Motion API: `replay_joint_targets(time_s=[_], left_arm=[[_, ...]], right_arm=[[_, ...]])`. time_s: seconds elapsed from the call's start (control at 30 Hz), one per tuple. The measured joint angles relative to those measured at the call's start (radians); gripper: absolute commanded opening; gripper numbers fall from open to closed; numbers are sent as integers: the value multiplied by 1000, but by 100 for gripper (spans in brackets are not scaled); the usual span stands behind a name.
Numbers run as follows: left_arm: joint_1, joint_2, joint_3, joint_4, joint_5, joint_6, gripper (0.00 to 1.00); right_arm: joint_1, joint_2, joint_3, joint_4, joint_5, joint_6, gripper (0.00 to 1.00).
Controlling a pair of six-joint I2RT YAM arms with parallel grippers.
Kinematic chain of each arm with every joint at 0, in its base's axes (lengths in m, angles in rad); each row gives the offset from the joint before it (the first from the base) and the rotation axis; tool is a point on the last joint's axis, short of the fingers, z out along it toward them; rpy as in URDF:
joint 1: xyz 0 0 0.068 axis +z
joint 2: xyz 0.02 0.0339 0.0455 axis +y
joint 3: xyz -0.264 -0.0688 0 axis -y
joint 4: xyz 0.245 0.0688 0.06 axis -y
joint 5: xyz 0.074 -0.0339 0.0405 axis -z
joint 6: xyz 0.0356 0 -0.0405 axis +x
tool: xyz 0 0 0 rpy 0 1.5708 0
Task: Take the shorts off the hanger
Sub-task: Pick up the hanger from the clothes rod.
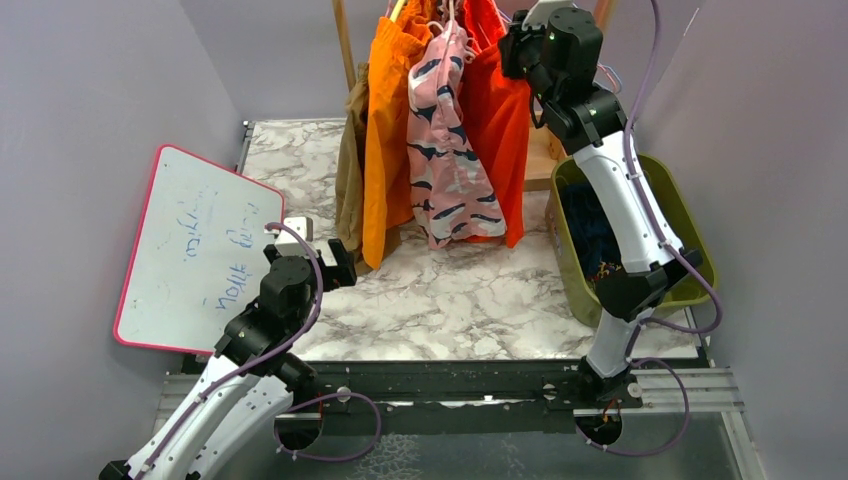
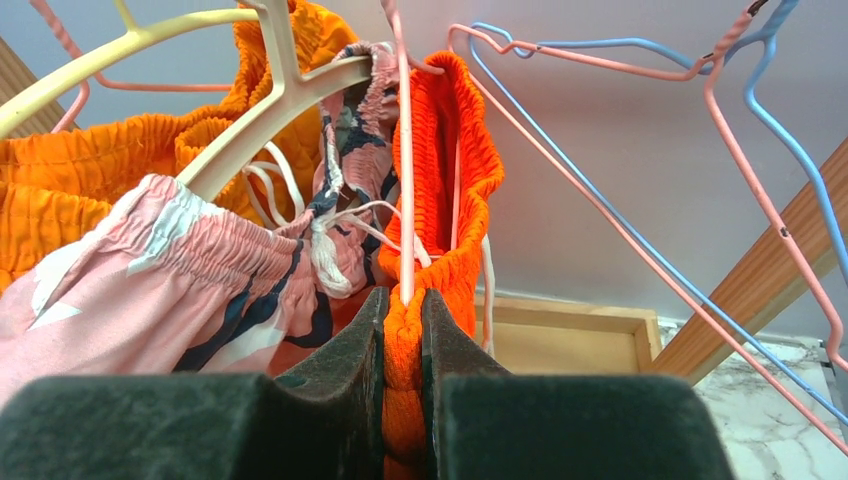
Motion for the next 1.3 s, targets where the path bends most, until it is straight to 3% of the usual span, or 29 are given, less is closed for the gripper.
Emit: replay_joint_targets(time_s=[0.73, 1.03, 1.3], left_arm=[[1, 0, 0, 0, 0, 0, 99], [1, 0, 0, 0, 0, 0, 99], [1, 0, 0, 0, 0, 0, 99]], right_arm=[[0, 6, -35, 101, -2, 103, 1], [0, -60, -115, 134, -11, 130, 1], [0, -68, -58, 133, -25, 138, 1]])
